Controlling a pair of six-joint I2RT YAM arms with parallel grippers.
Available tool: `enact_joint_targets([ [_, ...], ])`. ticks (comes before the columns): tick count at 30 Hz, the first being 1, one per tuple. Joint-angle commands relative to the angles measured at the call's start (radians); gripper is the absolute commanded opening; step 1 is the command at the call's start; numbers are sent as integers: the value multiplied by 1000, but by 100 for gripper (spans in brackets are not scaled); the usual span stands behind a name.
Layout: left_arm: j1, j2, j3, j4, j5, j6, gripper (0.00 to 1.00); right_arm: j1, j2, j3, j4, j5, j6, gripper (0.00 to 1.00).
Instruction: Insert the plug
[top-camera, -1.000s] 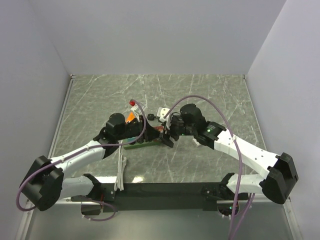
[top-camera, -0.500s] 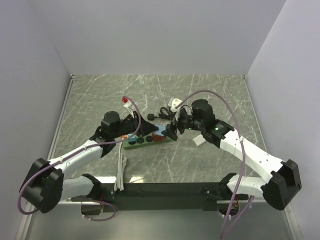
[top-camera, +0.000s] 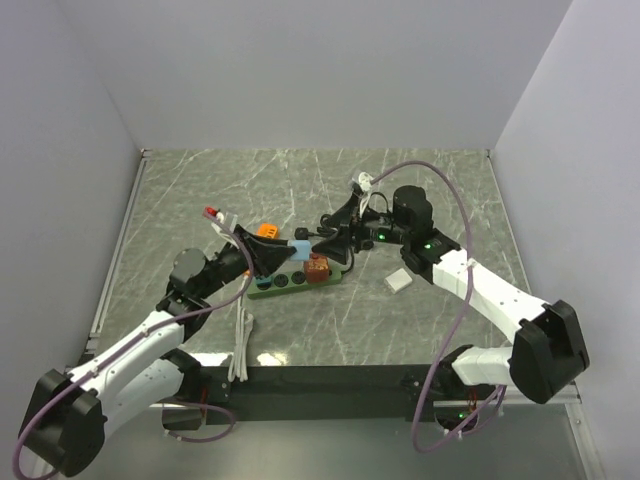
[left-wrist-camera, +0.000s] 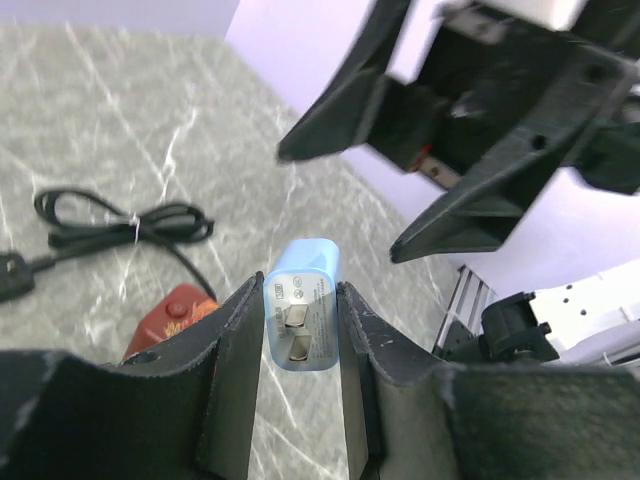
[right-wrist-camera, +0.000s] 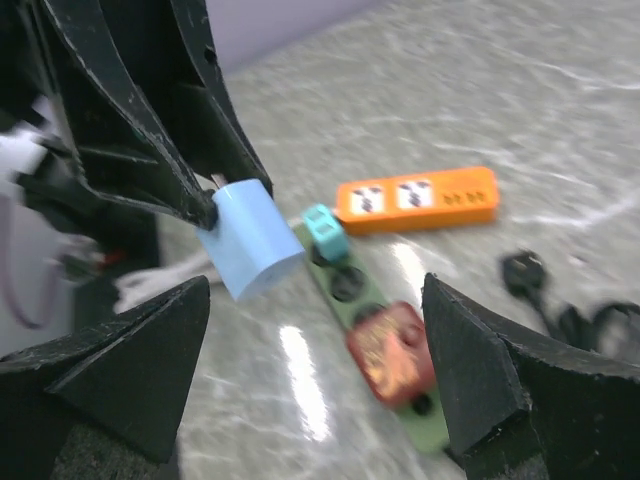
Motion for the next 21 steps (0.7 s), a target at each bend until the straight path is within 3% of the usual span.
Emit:
enact_joint_targets([
  [1,1,-42,-23,167,-11,16,1,-6,27,-22,293,-146,206,92],
  [6,1,-53,-58,258,9,18,1,-4,84,-12,436,-265,339,90],
  [16,1,-74,-89,368,53,7,1,-4,172,-4,585,-342,410,85],
  [21,1,-60,-96,390,47,4,1,14,189,-19,680,-383,450,75],
])
